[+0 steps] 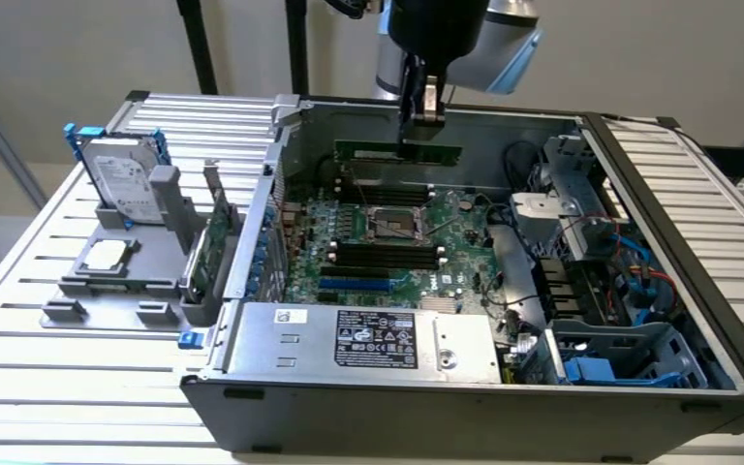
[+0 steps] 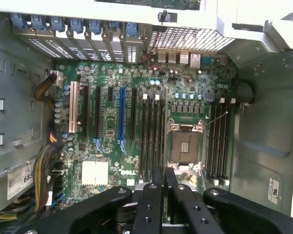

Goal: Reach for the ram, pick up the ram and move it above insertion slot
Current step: 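Pick up the ram and move it above insertion slot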

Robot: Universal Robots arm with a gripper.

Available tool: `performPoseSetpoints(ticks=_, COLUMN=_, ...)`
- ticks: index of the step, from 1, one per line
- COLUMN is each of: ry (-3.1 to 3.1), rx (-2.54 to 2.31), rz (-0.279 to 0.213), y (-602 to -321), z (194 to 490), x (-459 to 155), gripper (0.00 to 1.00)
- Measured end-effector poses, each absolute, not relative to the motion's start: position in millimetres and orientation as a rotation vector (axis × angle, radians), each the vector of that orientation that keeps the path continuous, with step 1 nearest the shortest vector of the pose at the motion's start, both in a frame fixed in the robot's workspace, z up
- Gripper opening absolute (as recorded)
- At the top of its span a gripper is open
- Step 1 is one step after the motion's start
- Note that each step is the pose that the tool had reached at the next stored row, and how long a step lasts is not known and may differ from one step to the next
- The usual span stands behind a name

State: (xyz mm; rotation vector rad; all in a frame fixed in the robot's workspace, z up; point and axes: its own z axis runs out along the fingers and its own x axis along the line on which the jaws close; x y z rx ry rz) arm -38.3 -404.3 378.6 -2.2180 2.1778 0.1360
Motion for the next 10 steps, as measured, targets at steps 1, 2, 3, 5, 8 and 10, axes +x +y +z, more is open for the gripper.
performPoseSetpoints(ticks=1, ry=2.180, rx=-2.215, rz=0.136, y=-404.3, z=378.6, x=-38.2, gripper=0.13)
performPoseSetpoints(ticks=2, ry=2.181, rx=-2.214, rz=0.136, y=-404.2, z=378.9, x=-38.0, gripper=0.13)
performPoseSetpoints(ticks=3, ry=2.182, rx=-2.214, rz=0.136, y=-404.2, z=379.5, x=-37.8, gripper=0.13)
performPoseSetpoints(ticks=5, ry=2.182, rx=-2.214, rz=0.136, y=-404.2, z=380.3, x=-37.5, gripper=0.13)
performPoseSetpoints(ticks=8, ry=2.182, rx=-2.214, rz=0.137, y=-404.2, z=380.4, x=-37.5, gripper=0.13)
performPoseSetpoints(ticks=10, ry=2.182, rx=-2.214, rz=0.137, y=-404.2, z=380.3, x=-37.4, gripper=0.13)
